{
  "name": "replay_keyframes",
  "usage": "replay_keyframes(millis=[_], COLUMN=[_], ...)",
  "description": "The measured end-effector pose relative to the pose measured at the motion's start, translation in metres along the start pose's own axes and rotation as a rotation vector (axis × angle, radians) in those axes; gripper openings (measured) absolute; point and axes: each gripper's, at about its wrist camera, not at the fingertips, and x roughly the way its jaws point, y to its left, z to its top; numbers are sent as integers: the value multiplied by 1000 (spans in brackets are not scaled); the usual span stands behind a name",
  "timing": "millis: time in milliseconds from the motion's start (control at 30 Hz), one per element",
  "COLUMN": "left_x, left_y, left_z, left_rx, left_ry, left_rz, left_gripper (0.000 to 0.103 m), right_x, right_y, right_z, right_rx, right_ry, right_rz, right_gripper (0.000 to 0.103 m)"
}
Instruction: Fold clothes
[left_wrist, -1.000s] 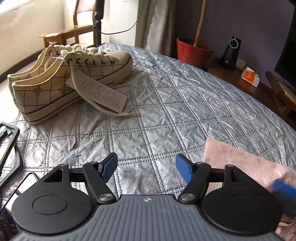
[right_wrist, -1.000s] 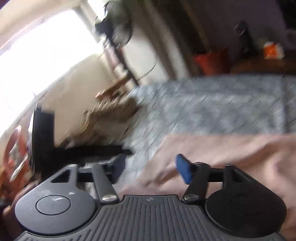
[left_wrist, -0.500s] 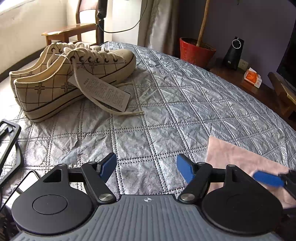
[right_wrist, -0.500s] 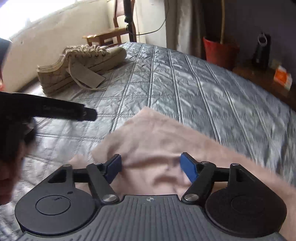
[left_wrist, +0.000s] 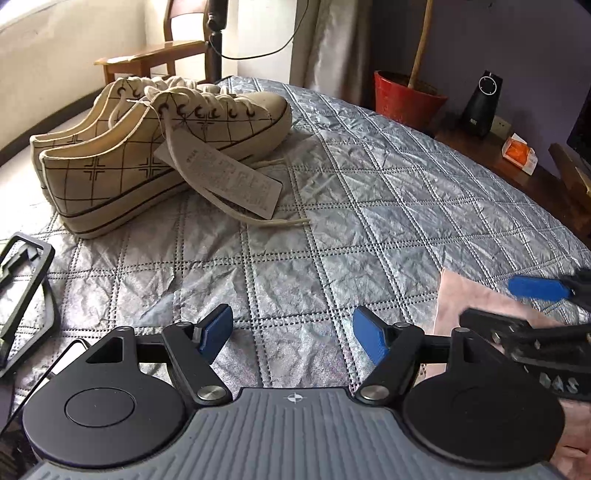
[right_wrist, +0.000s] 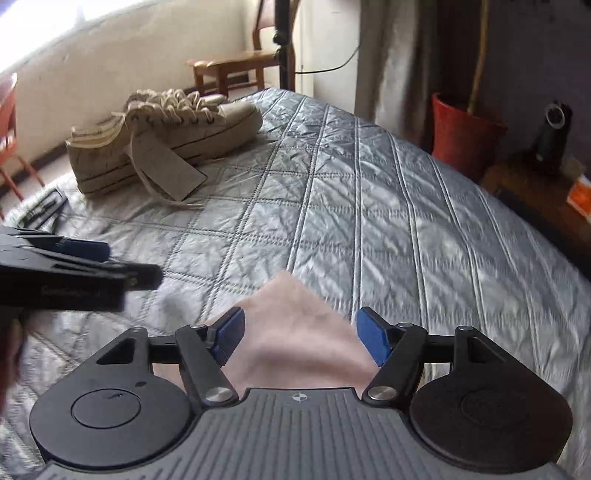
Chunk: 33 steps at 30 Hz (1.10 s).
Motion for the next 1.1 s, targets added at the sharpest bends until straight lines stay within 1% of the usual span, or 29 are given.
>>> replay_keyframes(millis=[67,133,167,200,233,333,400,600,667,700,767,800,833,867,900,933,967,1000,1033,1100], left_x=[0,1,1,2,2,2,2,2,2,2,3,3,3,4,4,4,4,4,4,3], left_y=[0,0,0,0,0,0,0,0,-1,-2,-2,-1,-1,0,1,2,3,4,4,3], left_z=[0,0,0,0,0,0,0,0,0,0,0,0,0,0,0,1,1,2,2,1], left_rx=[3,3,3,3,4,5,5,4,7,8,9,9,9,7,3,-2,-6,-9,-12,-10], left_ry=[2,4,7,9,10,12,12,13,15,15,15,15,16,16,17,17,17,17,17,16], left_rz=[-1,-3,-5,-7,-9,-14,-14,-14,-14,-15,-15,-15,-14,-15,-15,-15,-15,-15,-15,-14], left_gripper=[77,77,77,77,77,77,78,78,78,78,78,78,78,78,78,78,78,78,78,78], right_x=[9,12,10,8,6,5,6,-1,-1,0,-1,-5,-11,-23,-36,-51,-67,-77,-82,-75], right_y=[-11,-10,-8,-6,-5,4,9,8,3,1,-6,-8,-10,-16,-21,-27,-29,-26,-19,3], right_z=[4,5,4,5,5,6,8,18,20,20,18,16,14,10,5,-3,-14,-24,-33,-51], right_rx=[43,18,-7,-27,-46,-110,-121,-87,-67,-59,-11,7,23,71,124,183,227,236,218,169], right_ry=[28,34,38,44,49,54,34,-82,-107,-118,-125,-136,-148,-178,-211,-245,-262,-245,-216,-125], right_rz=[50,52,53,64,76,66,40,-13,-18,-40,-23,-30,-40,-65,-93,-109,-134,-165,-186,-166], right_gripper=[67,53,50,36,20,8,5,5,5,6,5,8,10,29,53,61,61,61,61,59])
